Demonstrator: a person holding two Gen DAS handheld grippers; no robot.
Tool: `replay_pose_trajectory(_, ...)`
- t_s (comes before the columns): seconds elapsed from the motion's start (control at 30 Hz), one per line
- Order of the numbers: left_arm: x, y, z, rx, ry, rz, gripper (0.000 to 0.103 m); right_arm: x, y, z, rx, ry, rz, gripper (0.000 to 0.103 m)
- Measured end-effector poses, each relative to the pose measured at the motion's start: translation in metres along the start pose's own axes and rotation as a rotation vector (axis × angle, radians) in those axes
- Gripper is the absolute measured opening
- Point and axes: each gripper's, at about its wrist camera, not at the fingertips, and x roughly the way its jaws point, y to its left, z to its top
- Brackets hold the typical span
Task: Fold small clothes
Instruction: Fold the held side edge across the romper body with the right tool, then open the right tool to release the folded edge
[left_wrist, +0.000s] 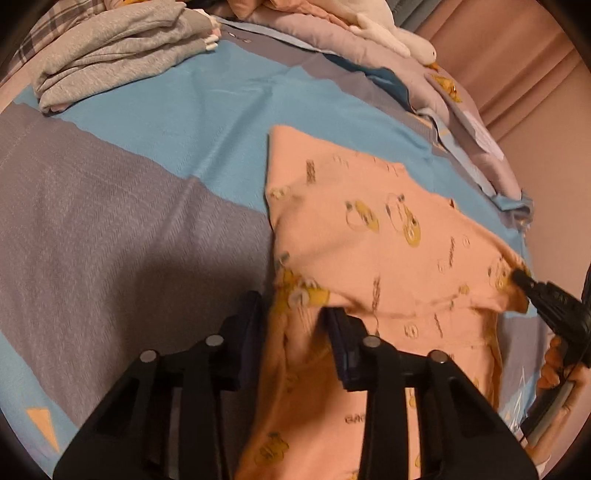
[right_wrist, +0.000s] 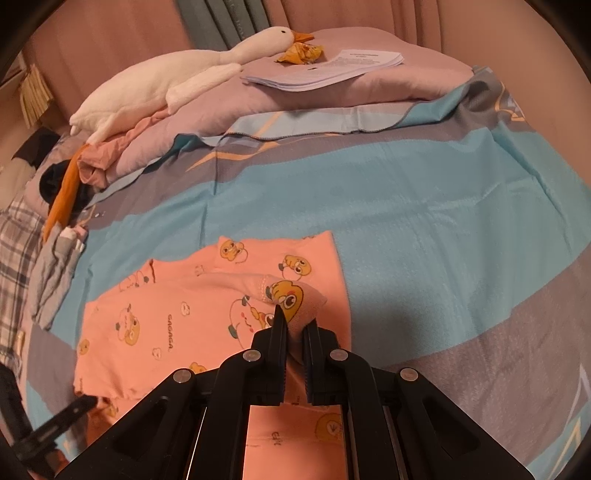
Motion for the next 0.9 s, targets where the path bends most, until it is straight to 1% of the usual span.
replay_pose_trajectory(0.07, -0.002, 0.008, 0.004, -0.035, -0.014, -0.016, 0.032, -0.003, -0.001, 0.000, -0.003, -0.007, 0.003, 0.007)
replay_pose_trajectory(0.17, -0.005, 0.012, 0.006, -0.026, -0.051, 0.025, 0.031, -0.005, -0.003, 0.001, -0.008, -0.016, -0.003, 0.007)
replay_pose_trajectory(0.2, -0.005, 0.013, 0.006, -0.022, -0.054, 0.027, 0.031, -0.005, -0.004, 0.001, -0.007, -0.015, -0.002, 0.007)
replay_pose_trajectory(0.6, -0.005, 0.016, 0.002, -0.028, -0.038, 0.020, 0.035, 0.019, -0.016, -0.009, 0.028, 0.046, -0.015, 0.007)
replay_pose_trajectory(0.9, -0.006, 0.015, 0.002, -0.035, -0.026, 0.024, 0.036, 0.028, -0.021, -0.015, 0.022, 0.063, -0.042, 0.007)
